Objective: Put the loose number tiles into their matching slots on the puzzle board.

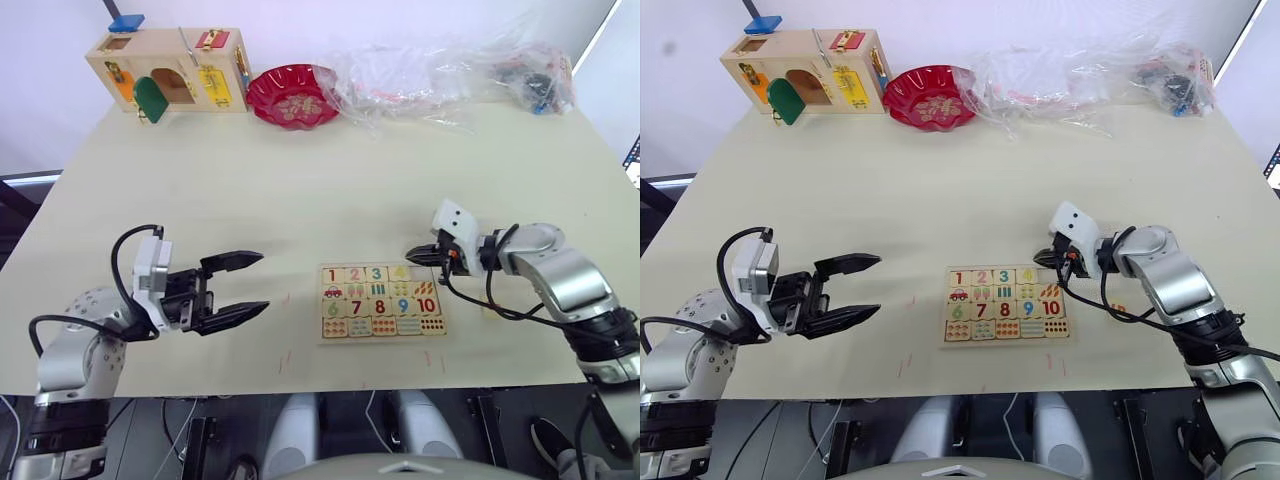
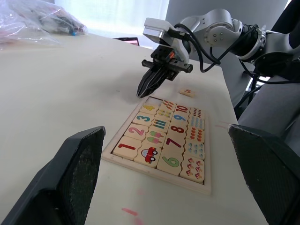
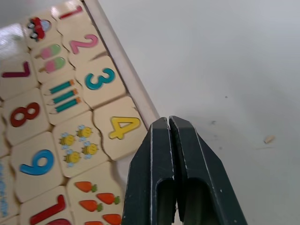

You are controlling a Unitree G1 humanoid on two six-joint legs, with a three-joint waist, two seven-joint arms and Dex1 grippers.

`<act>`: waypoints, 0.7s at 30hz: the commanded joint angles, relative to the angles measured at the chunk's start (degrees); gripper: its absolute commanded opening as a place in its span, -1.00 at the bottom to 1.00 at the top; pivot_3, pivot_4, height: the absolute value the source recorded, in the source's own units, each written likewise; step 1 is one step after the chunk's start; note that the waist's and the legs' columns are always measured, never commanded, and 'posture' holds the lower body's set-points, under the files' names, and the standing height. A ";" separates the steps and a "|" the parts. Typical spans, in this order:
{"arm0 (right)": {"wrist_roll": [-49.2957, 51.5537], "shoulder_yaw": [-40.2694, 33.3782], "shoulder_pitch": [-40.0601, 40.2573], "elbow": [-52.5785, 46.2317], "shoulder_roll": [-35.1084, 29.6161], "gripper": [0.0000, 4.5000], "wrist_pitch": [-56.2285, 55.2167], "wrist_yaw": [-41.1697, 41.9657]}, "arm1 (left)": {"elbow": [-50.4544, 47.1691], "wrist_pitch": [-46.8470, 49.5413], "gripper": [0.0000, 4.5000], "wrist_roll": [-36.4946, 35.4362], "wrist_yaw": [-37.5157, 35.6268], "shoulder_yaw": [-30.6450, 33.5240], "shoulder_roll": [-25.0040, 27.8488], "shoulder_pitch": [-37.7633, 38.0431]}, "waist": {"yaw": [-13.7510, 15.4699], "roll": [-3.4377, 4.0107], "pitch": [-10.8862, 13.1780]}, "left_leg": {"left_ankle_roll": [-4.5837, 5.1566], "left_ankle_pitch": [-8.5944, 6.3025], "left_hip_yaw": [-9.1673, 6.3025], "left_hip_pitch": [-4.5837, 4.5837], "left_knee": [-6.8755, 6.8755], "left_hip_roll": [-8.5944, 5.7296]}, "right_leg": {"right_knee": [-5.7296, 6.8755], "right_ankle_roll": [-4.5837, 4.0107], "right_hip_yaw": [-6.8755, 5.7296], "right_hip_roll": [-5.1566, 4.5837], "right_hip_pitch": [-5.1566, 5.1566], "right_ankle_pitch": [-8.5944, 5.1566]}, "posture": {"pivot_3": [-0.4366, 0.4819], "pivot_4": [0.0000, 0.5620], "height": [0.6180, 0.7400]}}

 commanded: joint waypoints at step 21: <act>-0.31 1.87 0.11 -2.15 0.78 -0.98 -1.09 0.72 | -2.60 0.25 1.00 -1.18 0.63 2.58 0.82 1.76 | 0.00 0.00 0.00 | 0.00 0.00 0.00 0.01 0.00 0.01 | 0.01 0.00 0.00 0.00 0.00 0.00 | -0.05 -0.47 1.00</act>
